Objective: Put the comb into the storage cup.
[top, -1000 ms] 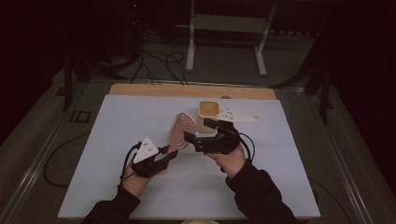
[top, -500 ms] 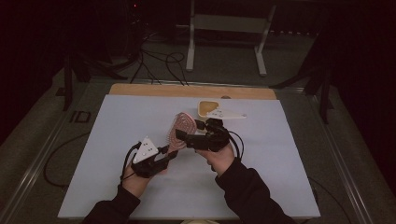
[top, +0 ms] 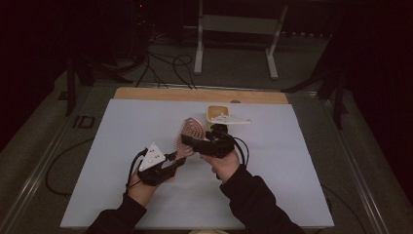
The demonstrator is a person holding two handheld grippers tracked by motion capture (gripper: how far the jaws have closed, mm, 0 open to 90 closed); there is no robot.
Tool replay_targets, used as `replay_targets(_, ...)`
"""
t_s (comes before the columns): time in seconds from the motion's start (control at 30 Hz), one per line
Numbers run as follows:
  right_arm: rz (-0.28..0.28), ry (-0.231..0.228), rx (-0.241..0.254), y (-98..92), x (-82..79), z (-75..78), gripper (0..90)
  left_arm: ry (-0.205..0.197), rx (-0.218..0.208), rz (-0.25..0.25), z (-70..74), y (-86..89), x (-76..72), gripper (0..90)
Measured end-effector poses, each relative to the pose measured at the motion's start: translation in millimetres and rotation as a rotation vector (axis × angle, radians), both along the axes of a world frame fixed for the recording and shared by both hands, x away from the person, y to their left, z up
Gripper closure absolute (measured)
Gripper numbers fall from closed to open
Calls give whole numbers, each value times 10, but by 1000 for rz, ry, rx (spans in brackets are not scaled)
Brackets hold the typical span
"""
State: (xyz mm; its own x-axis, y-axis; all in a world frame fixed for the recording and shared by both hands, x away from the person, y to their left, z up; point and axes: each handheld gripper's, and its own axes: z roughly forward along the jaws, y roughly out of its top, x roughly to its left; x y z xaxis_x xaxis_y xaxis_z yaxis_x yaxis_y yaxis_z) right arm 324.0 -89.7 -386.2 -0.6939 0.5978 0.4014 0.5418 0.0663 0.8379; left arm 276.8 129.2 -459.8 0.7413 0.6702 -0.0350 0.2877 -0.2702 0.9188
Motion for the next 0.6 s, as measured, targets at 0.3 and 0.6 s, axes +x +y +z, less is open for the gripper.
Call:
replay_targets(0.3, 7, 16, 3, 24, 22, -50, 579, 12, -1, -10, -6, -4, 8, 708)
replay_targets(0.6, 9, 10, -8, 16, 30, -56, 621, 18, -2, -20, -11, -6, 17, 707)
